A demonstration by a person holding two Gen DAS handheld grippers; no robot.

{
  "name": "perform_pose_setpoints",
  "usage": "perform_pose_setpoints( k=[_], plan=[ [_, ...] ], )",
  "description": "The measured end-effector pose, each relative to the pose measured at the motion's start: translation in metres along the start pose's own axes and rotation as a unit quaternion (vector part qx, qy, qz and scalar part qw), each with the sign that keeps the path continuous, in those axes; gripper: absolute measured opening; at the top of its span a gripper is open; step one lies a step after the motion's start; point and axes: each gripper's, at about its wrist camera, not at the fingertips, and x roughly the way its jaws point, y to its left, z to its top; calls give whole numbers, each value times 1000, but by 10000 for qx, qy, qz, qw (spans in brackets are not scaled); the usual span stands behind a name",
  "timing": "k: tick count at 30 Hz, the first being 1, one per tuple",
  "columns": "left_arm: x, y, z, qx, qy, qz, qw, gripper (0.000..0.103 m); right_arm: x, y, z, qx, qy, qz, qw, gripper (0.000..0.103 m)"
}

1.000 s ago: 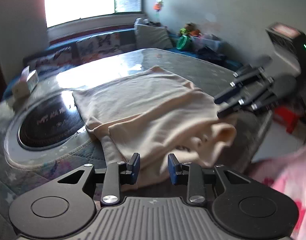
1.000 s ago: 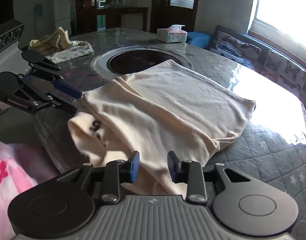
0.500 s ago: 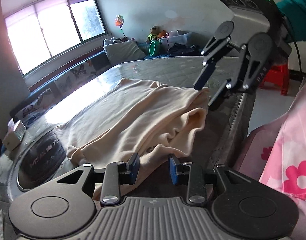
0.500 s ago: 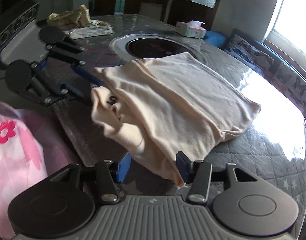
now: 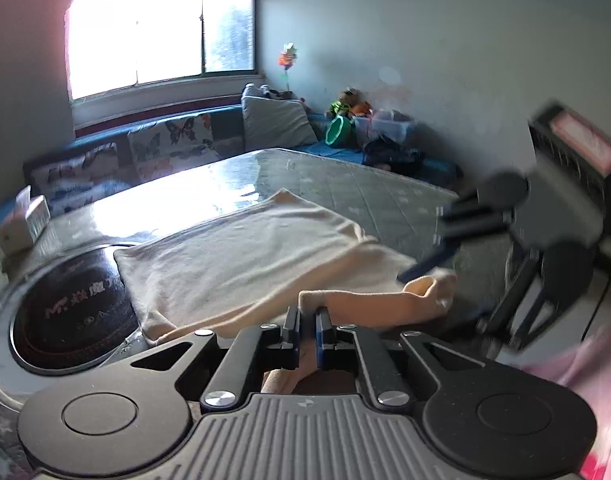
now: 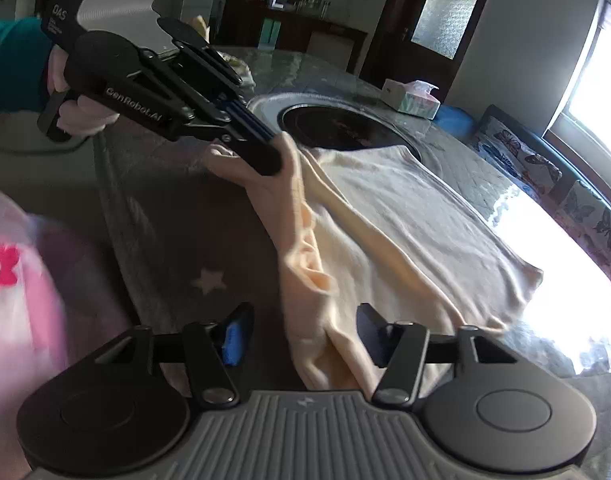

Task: Fold clothes

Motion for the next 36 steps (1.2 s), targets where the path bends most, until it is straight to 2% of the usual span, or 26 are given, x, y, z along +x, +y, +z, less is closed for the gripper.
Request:
perform_pose_setpoints(
  k=[1,2,3,6,9,14,17,25,29,31,36],
  plan=[
    [1,2,0,-32,11,-10,10000,8,2,-2,1,93,-21,26,10000,46],
    [2,3,-1,-37,28,-11,10000,8,4,-5,2,189,-40,51,9998,38],
    [3,4,-1,-41,45,-12,10000,8,6,-7,3,286,-59,77,9995,24],
    [0,1,-10,47,89,29,9999,10,8,-23,9,733,-58,200,9971,15],
    [-5,0,-19,62,121,62,9999,14,6,-41,13,1188,-89,389,9921,12],
    [-12,-6,-34,215,147,169,9995,26,4,-59,21,1586,-163,501,9859,11],
    [-11,-14,-41,550,157,378,9976,34,3,-65,24,1698,-199,523,9839,11],
    [-3,-26,-48,1310,48,857,9877,35,2,-66,25,1697,-185,479,9842,11],
    [-8,-26,-46,1436,-101,968,9848,35,1,-64,24,1677,-183,445,9847,11],
    [-5,-25,-44,1582,-127,1050,9817,43,1,-64,24,1676,-186,452,9846,11],
    [3,-27,-48,1848,-31,1016,9775,43,2,-63,23,1679,-192,435,9847,11]
  ],
)
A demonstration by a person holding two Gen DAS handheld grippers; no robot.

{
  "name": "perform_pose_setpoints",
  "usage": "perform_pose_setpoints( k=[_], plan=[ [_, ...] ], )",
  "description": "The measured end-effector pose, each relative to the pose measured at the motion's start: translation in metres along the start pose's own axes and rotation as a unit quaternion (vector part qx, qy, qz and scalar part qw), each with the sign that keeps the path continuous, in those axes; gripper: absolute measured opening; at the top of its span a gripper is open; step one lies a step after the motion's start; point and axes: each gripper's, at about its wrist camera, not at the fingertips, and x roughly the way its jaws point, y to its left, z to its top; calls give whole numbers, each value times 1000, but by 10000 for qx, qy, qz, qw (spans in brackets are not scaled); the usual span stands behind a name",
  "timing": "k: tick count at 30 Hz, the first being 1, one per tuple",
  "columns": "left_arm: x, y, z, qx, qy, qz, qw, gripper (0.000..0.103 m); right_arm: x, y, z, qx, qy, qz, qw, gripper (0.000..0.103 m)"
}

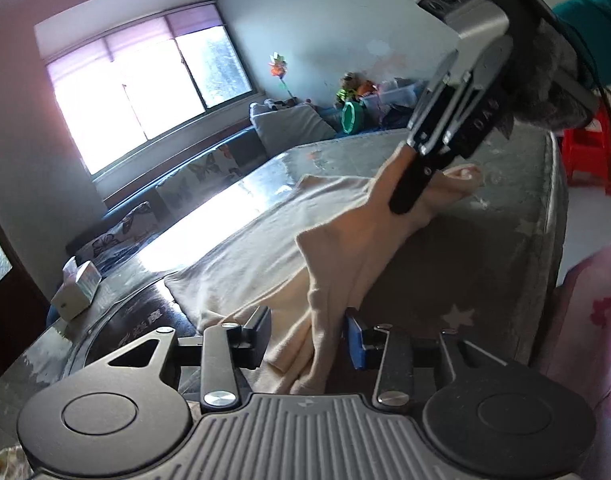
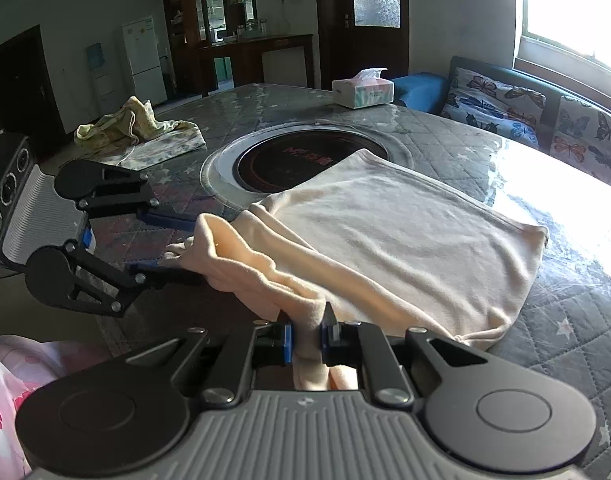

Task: Fold clothes

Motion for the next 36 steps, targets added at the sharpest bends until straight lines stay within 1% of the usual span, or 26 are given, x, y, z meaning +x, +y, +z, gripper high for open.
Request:
perform_pose_setpoints(
  k=[3,5,7,9,10,13,17,20,25,27,31,36],
  plan=[
    [6,-2,-4,130,88,-85,9998,42,0,0,-1,6,-5,-8,10000,11],
    [8,-2,-8,226,145,-123,9996,35,1,-1,-3,24,-1,-29,10000,11],
    [9,-1,-10,219,187,-161,9995,19,1,0,-6,23,-12,-32,10000,10],
    [8,3,-10,141,189,-199,9995,12,-1,3,-8,12,-42,-32,10000,9],
    [6,5,-9,82,167,-233,9996,11,-2,4,-9,6,-57,-32,10000,8],
    [-4,9,-3,-44,81,-361,9993,10,-11,7,-10,-21,-144,-38,9999,8],
    [-23,9,9,-134,-33,-565,9983,10,-35,13,-10,-82,-222,27,9997,8],
    [-43,9,20,-271,-146,-781,9965,10,-61,20,-13,-58,-218,106,9997,8],
    [-84,2,41,-419,-207,-1176,9920,10,-108,38,-15,-66,-134,270,9995,8],
    [-91,2,47,-455,-221,-1220,9912,10,-119,44,-12,-156,-111,260,9995,7],
    [-81,15,55,-617,-191,-1137,9914,10,-126,47,-1,-330,-183,196,9991,7],
    [-48,39,60,-838,-78,-1082,9906,10,-104,26,17,-344,-236,59,9991,7]
  ],
)
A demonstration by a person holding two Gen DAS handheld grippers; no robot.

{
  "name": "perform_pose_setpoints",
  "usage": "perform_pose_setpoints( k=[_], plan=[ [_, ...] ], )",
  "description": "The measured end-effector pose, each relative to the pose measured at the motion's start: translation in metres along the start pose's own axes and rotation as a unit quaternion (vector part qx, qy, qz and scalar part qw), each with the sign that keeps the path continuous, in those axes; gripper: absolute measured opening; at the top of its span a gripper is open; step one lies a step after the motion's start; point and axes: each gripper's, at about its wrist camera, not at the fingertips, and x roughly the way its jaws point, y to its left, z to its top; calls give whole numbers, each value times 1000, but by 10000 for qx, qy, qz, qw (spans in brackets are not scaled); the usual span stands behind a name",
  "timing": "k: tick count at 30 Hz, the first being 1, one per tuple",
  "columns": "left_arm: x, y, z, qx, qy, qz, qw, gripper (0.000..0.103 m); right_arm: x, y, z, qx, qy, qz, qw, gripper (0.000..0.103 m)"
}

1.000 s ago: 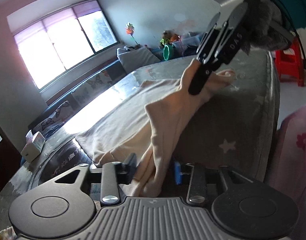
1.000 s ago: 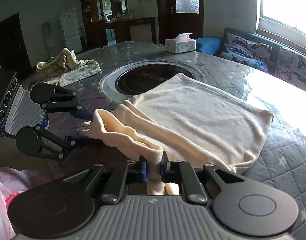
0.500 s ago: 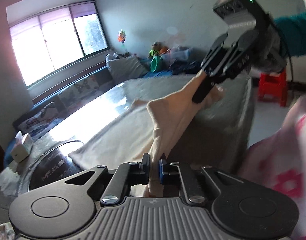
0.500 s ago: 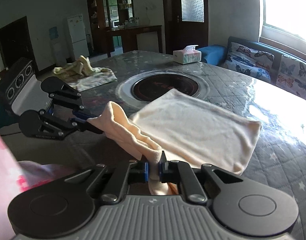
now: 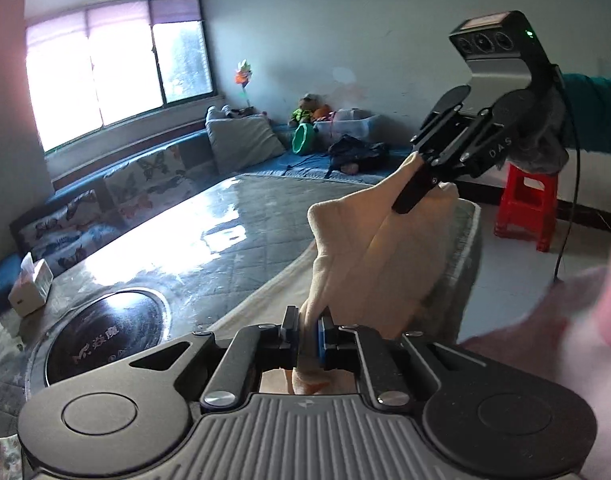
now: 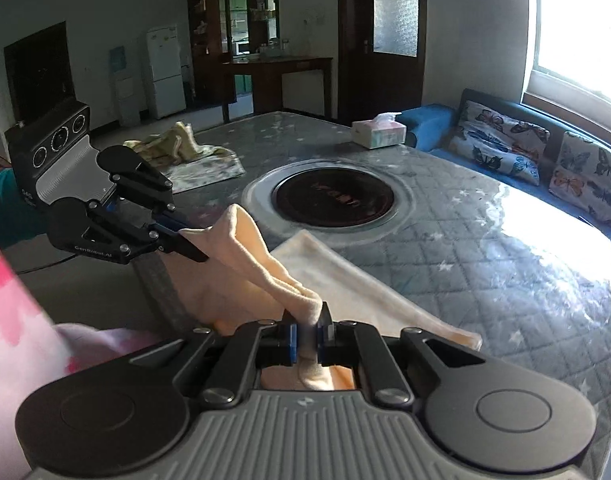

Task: Fold clothes

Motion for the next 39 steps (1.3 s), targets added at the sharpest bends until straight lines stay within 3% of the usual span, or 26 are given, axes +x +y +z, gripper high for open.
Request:
perform_pose_setpoints(
  k=[8,16,19,24,27,32,39],
  plan=[
    [61,59,7,-364,382,20,9986,10,60,-52,27,-26,240,-125,9996,7],
    [120,93,-13,-780,832,260,9931,11,133,-86,14,230,490,-367,9979,8],
    [126,97,-18,-944,838,307,9915,14,147,-93,2,548,356,-404,9970,17],
    [122,97,-18,-1082,788,500,9897,20,131,-102,-13,999,-43,-645,9929,29],
    [122,100,-18,-1176,783,569,9883,21,109,-108,-25,1320,-204,-831,9875,29],
    [128,103,-15,-1286,855,725,9853,21,86,-122,-50,1851,-202,-1057,9768,29],
    [133,104,-16,-1382,941,910,9817,21,96,-122,-68,2128,-98,-1115,9707,28]
  ],
)
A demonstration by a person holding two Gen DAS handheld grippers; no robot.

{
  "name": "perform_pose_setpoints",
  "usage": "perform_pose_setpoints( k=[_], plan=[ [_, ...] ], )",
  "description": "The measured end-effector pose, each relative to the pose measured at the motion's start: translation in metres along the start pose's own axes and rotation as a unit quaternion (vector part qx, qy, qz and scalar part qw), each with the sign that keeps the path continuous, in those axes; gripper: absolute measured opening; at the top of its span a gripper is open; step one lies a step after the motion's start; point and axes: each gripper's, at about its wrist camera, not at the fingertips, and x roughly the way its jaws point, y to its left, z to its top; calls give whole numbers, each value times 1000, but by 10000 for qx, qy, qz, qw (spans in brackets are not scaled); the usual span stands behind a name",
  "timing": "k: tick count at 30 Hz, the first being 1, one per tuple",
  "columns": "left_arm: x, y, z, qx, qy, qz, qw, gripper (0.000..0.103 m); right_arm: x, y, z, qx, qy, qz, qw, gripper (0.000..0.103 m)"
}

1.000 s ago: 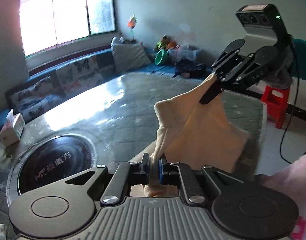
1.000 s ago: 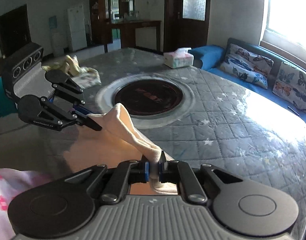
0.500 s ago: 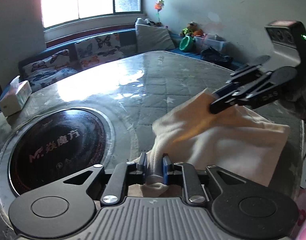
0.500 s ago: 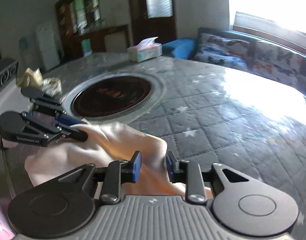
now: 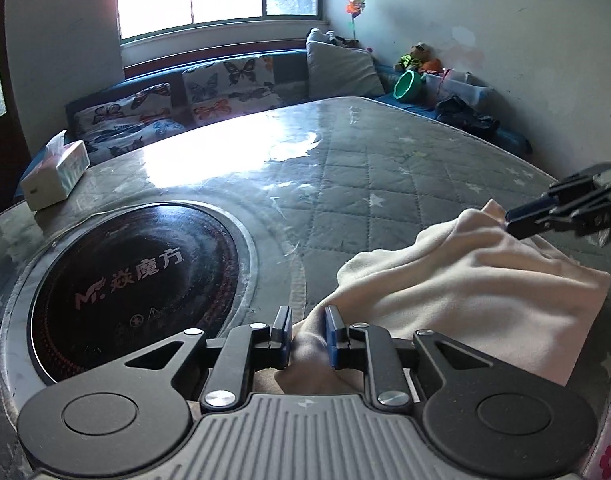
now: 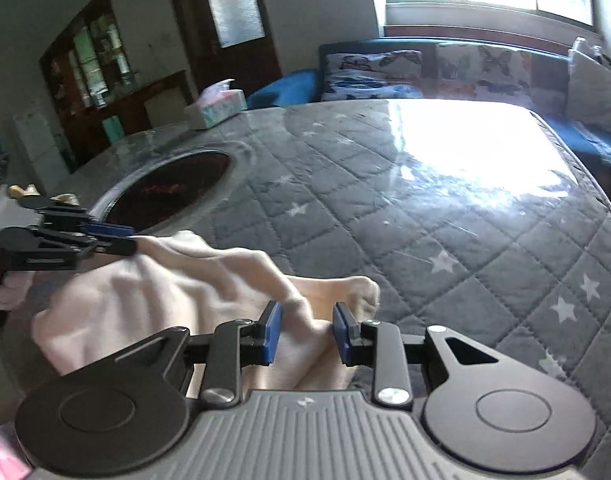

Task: Fold clothes

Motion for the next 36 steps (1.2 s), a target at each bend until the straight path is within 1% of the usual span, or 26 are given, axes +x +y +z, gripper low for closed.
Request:
perform_pose_setpoints(
  k=[1,3,5,7,8,11,14,15,19,24,26,28,30,33,35,36],
  plan=[
    [0,0,0,-12,1,33,10000,21,2,-2,-1,79,-1,-13,10000,27],
    [-1,-1,-1,-30,0,61,10000,21,4,-3,-3,159,-7,8,9999,20],
    [-1,-2,-1,-39,-10,99,9999,22,2,1,-4,-16,2,9,10000,16],
    [-1,-2,-2,-47,-22,127,9999,22,-2,4,-2,-103,-25,12,9999,16],
    [-1,-3,-2,-57,-23,137,9999,22,-3,4,-1,-79,-45,44,9999,17],
    [0,-4,-2,-50,-35,182,9998,22,1,4,-1,-91,30,43,9999,17],
    [0,-4,-3,-75,-39,196,9998,22,2,8,-1,-201,43,-25,9998,6],
    [0,-3,-3,-82,-38,195,9998,22,0,12,0,-285,19,-129,9995,5],
    [1,-3,-4,-107,-54,203,9997,23,-9,21,5,-564,-117,-567,9967,5],
    [0,-3,-4,-124,-72,210,9997,24,3,18,-2,-519,25,-612,9968,7],
    [-2,-3,-3,-132,-88,217,9996,25,-3,17,5,-438,-47,-549,9975,9],
    [-6,-3,0,-157,-153,227,9995,27,-12,20,12,-458,-217,-505,9974,9],
    [-10,-6,3,-166,-267,207,9993,26,-17,25,20,-451,-342,-298,9980,9],
    [-13,-14,10,-162,-327,93,9993,24,-11,38,30,-537,-337,36,9980,9],
    [-12,-22,13,-166,-336,-85,9993,22,-1,46,34,-634,-265,179,9975,9],
    [-10,-25,15,-178,-330,-181,9991,19,5,50,35,-689,-223,236,9971,9]
  ],
)
